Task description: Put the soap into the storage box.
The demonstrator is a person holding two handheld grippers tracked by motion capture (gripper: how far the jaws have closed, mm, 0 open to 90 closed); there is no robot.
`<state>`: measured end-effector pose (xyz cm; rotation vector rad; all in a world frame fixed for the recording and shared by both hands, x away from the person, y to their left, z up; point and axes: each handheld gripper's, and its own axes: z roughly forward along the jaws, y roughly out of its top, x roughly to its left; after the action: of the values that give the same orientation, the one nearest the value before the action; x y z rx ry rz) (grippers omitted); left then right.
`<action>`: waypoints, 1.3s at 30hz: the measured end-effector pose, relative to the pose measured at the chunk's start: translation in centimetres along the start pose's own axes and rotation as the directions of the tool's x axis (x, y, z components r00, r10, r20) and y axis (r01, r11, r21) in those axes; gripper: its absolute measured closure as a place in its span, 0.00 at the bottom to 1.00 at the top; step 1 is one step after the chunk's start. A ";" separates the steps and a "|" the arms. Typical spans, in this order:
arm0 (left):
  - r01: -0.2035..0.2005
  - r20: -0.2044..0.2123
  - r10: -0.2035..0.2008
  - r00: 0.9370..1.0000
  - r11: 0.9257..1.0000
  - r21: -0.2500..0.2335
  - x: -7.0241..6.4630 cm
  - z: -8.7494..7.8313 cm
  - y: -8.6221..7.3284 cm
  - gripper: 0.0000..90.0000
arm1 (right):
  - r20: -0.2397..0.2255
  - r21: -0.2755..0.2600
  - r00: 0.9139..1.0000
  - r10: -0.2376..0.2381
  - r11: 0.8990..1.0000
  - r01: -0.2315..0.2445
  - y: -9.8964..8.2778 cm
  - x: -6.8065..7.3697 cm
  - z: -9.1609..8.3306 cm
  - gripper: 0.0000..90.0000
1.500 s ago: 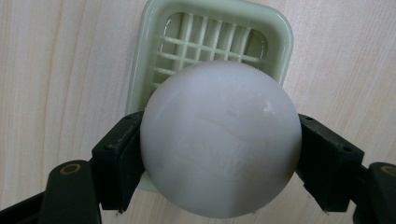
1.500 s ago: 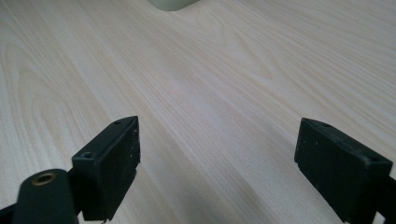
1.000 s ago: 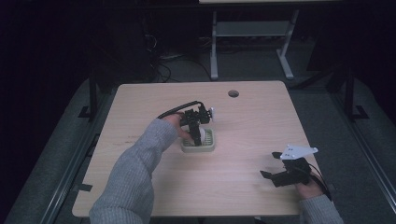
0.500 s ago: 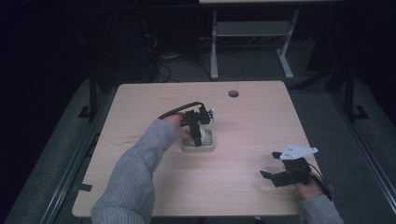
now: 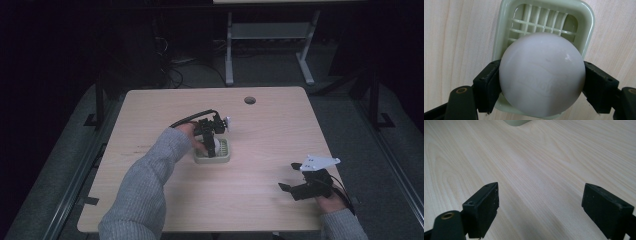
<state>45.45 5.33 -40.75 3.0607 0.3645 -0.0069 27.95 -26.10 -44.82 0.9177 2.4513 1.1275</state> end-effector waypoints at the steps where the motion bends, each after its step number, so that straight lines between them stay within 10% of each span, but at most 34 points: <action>1: -0.001 0.000 0.001 1.000 1.000 0.002 0.0 0.0 0.0 0.26 | 0.000 0.000 1.000 0.000 1.000 0.000 0.0 0.0 0.0 0.15; 39: 0.021 -0.007 -0.021 1.000 0.999 -0.050 -0.5 -2.5 -1.1 0.23 | 0.001 0.003 1.000 -0.002 1.000 0.002 0.0 0.0 0.0 0.15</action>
<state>44.73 6.40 -38.33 3.0084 0.3915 0.0127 27.96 -26.06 -44.85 0.9163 2.4535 1.1223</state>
